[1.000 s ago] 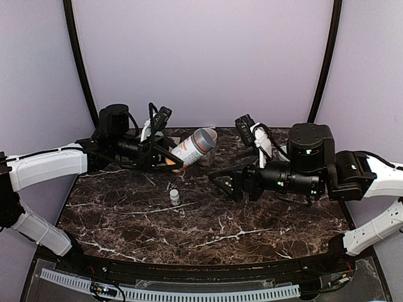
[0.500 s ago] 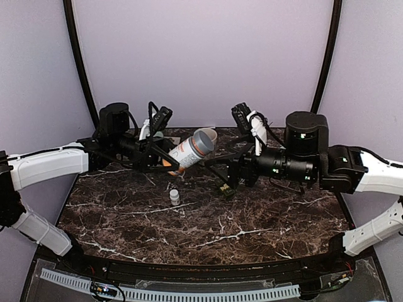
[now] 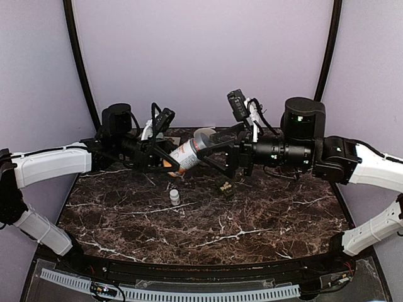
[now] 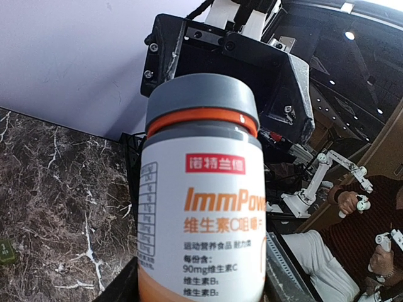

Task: Sort the pills into containers
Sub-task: Screw the lid of the pill bottle onto the pill bottle.

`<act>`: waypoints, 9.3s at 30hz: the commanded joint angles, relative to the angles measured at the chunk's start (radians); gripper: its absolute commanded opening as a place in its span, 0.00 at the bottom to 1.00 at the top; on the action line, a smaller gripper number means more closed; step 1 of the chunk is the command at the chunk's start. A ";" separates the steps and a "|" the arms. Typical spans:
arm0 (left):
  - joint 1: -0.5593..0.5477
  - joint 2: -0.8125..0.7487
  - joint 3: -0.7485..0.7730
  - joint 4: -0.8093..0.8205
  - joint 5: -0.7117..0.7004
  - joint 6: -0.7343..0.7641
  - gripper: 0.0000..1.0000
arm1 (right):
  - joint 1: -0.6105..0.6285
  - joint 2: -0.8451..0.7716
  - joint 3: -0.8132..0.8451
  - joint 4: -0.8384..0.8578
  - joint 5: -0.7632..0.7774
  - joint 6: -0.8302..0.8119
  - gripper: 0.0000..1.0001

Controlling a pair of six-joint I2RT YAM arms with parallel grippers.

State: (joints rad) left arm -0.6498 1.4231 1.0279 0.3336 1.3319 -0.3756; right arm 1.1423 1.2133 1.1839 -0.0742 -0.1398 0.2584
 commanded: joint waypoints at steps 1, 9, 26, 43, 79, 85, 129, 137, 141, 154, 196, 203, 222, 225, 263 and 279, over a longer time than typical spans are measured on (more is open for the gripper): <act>0.003 -0.013 0.035 0.051 0.037 -0.014 0.00 | -0.016 0.011 0.031 0.053 -0.064 0.025 0.84; 0.002 -0.022 0.029 0.054 0.041 -0.016 0.00 | -0.040 0.006 0.021 0.067 -0.071 0.036 0.83; -0.006 -0.029 0.031 0.040 0.046 -0.007 0.00 | -0.078 0.009 0.023 0.076 -0.085 0.042 0.83; -0.008 -0.026 0.042 0.026 0.049 0.003 0.00 | -0.100 0.057 0.030 0.110 -0.204 0.095 0.74; -0.015 -0.035 0.071 -0.097 -0.010 0.113 0.00 | -0.114 0.110 0.056 0.091 -0.253 0.157 0.28; -0.026 -0.080 0.087 -0.226 -0.164 0.254 0.00 | -0.071 0.175 0.113 0.019 -0.155 0.207 0.14; -0.122 -0.269 -0.065 -0.127 -0.677 0.401 0.00 | -0.017 0.091 -0.007 -0.019 0.289 0.440 0.68; -0.110 -0.257 -0.060 -0.119 -0.663 0.376 0.00 | -0.016 0.038 -0.018 -0.006 0.278 0.360 0.77; -0.098 -0.252 -0.057 -0.121 -0.634 0.366 0.00 | -0.016 0.018 -0.020 -0.004 0.258 0.313 0.80; -0.015 -0.103 0.054 -0.157 -0.190 0.205 0.00 | -0.019 -0.027 0.009 -0.024 0.120 0.042 0.82; -0.017 -0.008 0.106 -0.168 -0.027 0.130 0.00 | -0.105 0.032 0.016 0.112 -0.192 0.110 0.64; -0.018 -0.007 0.110 -0.171 -0.025 0.131 0.00 | -0.110 0.052 0.020 0.113 -0.219 0.122 0.55; -0.035 -0.025 0.177 -0.332 -0.178 0.278 0.00 | -0.094 0.136 0.076 0.039 -0.180 0.186 0.14; -0.043 -0.047 0.174 -0.336 -0.254 0.311 0.00 | -0.078 0.159 0.102 -0.004 -0.116 0.226 0.07; -0.139 -0.216 0.026 -0.225 -0.732 0.396 0.00 | -0.043 -0.017 0.005 -0.001 0.247 0.323 0.84; -0.068 -0.035 0.169 -0.279 -0.191 0.246 0.00 | -0.054 -0.031 -0.008 0.074 0.056 0.176 0.86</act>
State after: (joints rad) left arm -0.7296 1.3842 1.1603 0.0414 0.9821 -0.0715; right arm 1.0954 1.1797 1.1774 -0.0628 -0.0269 0.4702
